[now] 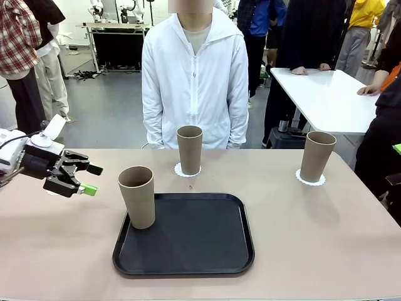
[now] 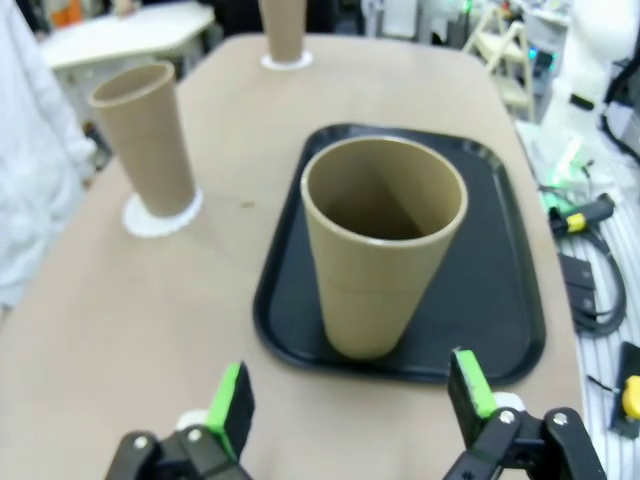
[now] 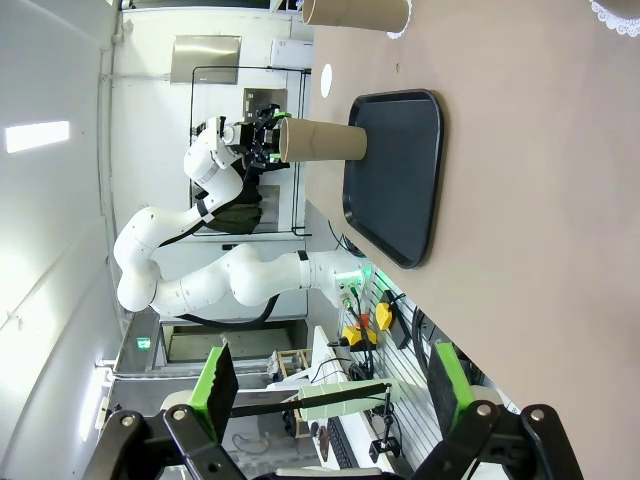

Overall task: Place coasters on the table and set cups on them.
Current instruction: Take one Reusable plastic cup from the Flat Tray and place it on a coaster set by the human.

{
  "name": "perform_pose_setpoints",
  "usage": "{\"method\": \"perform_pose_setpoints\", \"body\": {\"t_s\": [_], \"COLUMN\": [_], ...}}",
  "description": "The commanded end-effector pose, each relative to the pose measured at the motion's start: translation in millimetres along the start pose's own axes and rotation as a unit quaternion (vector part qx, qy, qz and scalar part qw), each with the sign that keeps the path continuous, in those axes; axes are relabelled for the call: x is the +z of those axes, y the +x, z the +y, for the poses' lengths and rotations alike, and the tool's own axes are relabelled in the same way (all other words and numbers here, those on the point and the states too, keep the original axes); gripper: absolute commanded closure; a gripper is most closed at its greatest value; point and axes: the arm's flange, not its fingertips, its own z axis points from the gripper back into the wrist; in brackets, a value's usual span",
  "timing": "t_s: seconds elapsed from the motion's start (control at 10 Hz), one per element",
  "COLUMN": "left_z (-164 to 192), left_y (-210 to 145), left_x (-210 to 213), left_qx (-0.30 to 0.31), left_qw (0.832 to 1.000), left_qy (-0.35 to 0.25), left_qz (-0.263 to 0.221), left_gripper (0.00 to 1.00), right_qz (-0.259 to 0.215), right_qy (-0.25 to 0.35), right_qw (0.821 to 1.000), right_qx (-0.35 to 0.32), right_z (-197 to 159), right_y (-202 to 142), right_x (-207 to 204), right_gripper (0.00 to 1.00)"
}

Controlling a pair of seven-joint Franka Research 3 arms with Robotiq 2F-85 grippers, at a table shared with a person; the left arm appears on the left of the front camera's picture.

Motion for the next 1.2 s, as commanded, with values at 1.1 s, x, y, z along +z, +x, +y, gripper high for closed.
{"method": "perform_pose_setpoints", "body": {"t_s": [1.1], "left_z": [12], "left_y": [-29], "left_x": [-37], "left_qx": [-0.066], "left_qw": [0.997], "left_qy": [-0.027], "left_qz": [-0.035], "left_gripper": [0.00], "right_qz": [0.001], "right_qy": [0.004], "right_qw": [1.000], "right_qx": [0.002], "right_z": [1], "right_y": [-1], "right_x": [1], "right_gripper": [0.00]}}
